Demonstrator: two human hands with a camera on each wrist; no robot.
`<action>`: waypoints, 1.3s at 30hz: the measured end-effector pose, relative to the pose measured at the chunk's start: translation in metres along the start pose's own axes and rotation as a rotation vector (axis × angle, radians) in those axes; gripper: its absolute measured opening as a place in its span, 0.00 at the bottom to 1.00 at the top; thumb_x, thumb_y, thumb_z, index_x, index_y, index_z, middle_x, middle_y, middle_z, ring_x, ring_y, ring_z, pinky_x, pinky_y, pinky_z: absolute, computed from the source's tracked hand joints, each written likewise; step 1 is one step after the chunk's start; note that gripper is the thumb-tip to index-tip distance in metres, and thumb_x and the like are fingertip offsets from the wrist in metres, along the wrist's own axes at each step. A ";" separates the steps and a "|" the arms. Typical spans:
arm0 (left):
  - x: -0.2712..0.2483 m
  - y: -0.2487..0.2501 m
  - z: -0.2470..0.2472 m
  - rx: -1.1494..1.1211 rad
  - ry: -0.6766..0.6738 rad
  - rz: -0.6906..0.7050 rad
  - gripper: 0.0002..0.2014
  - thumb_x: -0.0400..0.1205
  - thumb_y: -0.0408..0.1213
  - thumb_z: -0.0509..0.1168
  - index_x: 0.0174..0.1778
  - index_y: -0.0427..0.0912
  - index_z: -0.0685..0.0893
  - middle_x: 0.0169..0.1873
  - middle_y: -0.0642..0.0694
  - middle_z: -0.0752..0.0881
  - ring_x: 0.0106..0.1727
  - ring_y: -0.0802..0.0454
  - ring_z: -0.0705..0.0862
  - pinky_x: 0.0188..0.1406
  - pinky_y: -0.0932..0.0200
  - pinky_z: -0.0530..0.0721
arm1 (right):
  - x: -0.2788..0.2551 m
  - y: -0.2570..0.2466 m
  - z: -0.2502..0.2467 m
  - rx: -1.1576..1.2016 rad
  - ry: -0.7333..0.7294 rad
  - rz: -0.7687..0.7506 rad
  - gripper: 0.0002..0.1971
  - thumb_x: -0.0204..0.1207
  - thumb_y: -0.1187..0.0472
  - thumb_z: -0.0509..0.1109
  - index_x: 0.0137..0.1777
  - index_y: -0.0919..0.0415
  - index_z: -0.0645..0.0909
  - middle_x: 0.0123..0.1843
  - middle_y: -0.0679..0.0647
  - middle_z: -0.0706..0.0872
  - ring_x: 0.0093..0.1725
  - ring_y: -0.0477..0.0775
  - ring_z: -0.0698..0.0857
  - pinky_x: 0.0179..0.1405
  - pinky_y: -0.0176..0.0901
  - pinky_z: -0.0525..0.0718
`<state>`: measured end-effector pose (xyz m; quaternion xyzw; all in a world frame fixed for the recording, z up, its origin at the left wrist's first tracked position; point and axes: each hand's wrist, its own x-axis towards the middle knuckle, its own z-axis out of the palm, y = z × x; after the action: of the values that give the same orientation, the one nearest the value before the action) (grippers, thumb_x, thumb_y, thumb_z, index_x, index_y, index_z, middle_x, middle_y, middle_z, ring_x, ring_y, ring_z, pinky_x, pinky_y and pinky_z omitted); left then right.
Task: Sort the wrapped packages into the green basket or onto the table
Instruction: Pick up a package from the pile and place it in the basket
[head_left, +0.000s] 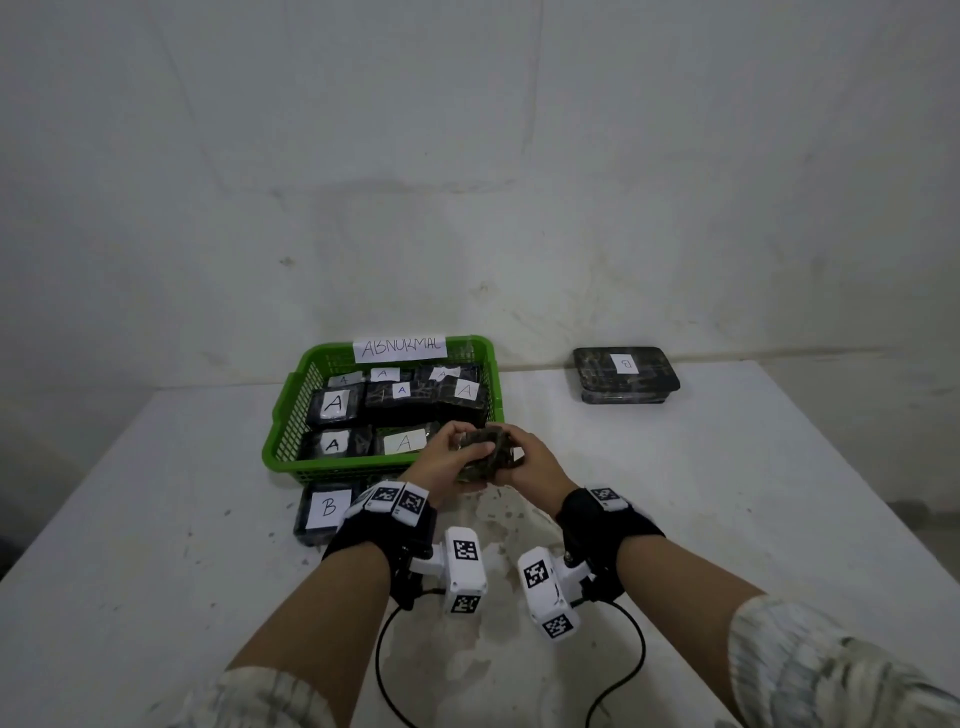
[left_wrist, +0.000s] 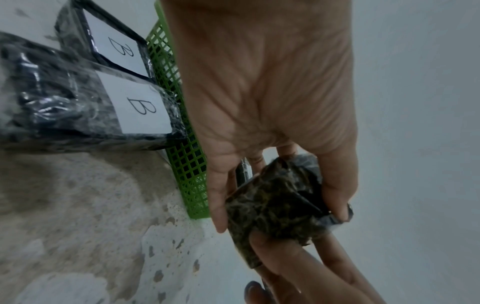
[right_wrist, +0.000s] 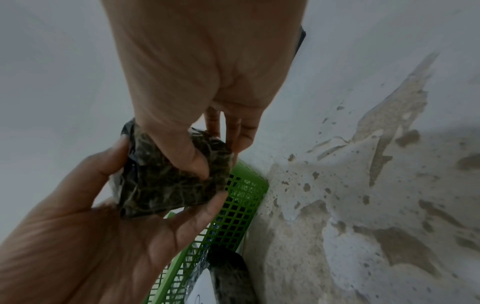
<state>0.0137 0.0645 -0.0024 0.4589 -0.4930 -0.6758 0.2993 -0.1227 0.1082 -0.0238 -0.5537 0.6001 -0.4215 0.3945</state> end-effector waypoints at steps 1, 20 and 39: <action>0.000 0.001 -0.001 0.000 0.019 -0.002 0.07 0.80 0.32 0.66 0.44 0.46 0.73 0.55 0.37 0.77 0.51 0.38 0.81 0.36 0.47 0.85 | 0.000 0.000 0.001 0.020 0.004 0.025 0.33 0.67 0.74 0.75 0.73 0.60 0.73 0.64 0.59 0.82 0.64 0.58 0.79 0.64 0.54 0.81; -0.001 -0.006 -0.026 -0.054 0.099 -0.026 0.14 0.80 0.40 0.66 0.60 0.42 0.77 0.63 0.32 0.80 0.57 0.39 0.82 0.49 0.42 0.84 | 0.002 -0.024 -0.003 0.189 -0.105 0.599 0.34 0.80 0.29 0.44 0.51 0.57 0.80 0.36 0.56 0.82 0.31 0.51 0.74 0.32 0.41 0.66; 0.027 -0.020 -0.072 1.108 0.495 -0.133 0.24 0.84 0.57 0.52 0.73 0.49 0.73 0.77 0.35 0.64 0.81 0.40 0.55 0.80 0.42 0.43 | 0.050 -0.021 0.027 -0.212 0.331 0.295 0.26 0.74 0.48 0.73 0.63 0.62 0.70 0.62 0.62 0.77 0.56 0.63 0.81 0.56 0.57 0.82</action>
<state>0.0697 0.0199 -0.0366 0.7194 -0.6576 -0.2093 0.0789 -0.0945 0.0559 -0.0132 -0.4219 0.7718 -0.3788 0.2878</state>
